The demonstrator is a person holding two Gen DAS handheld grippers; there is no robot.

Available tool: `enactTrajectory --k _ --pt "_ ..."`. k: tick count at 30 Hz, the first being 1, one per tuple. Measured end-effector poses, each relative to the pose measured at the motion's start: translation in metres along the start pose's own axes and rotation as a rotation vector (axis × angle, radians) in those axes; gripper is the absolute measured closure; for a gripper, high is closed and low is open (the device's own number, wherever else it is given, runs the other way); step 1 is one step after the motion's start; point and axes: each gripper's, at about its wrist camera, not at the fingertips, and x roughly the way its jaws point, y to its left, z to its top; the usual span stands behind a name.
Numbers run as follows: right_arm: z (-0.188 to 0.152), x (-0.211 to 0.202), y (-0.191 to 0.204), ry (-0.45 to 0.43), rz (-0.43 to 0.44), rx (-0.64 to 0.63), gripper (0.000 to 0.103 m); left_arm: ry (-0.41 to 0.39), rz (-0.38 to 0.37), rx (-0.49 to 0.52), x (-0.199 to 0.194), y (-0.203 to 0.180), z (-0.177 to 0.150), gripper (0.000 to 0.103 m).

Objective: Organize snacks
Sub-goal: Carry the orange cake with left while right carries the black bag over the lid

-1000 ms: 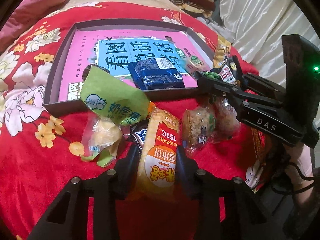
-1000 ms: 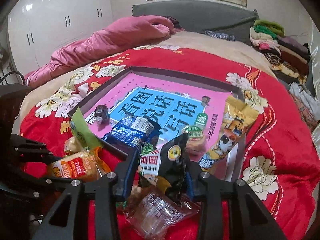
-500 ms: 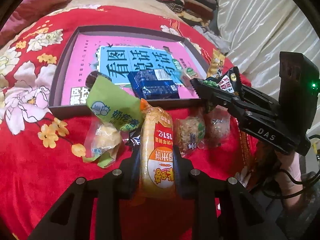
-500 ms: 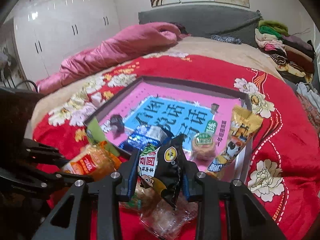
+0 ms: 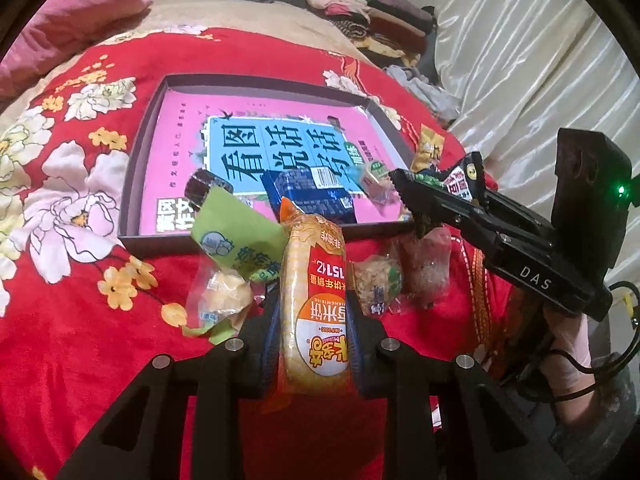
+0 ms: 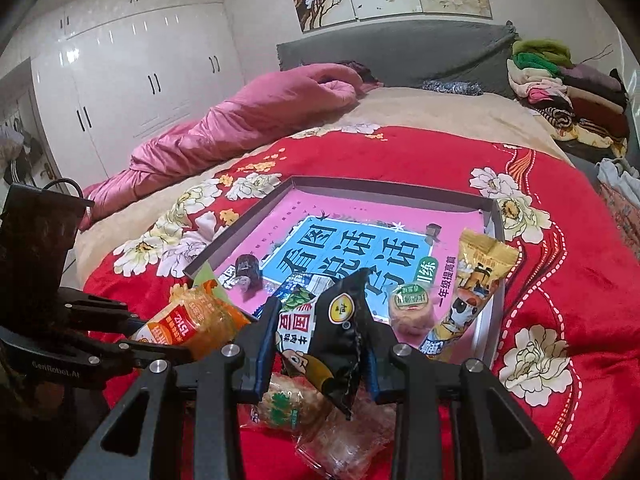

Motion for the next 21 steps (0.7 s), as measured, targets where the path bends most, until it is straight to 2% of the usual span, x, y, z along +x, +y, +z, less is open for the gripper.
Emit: enactTrajectory --k 21 --pt "0.01 -0.014 -0.009 -0.087 -0.03 0.041 0.067 -0.115 0.029 -0.037 -0.027 0.007 0.037 0.073"
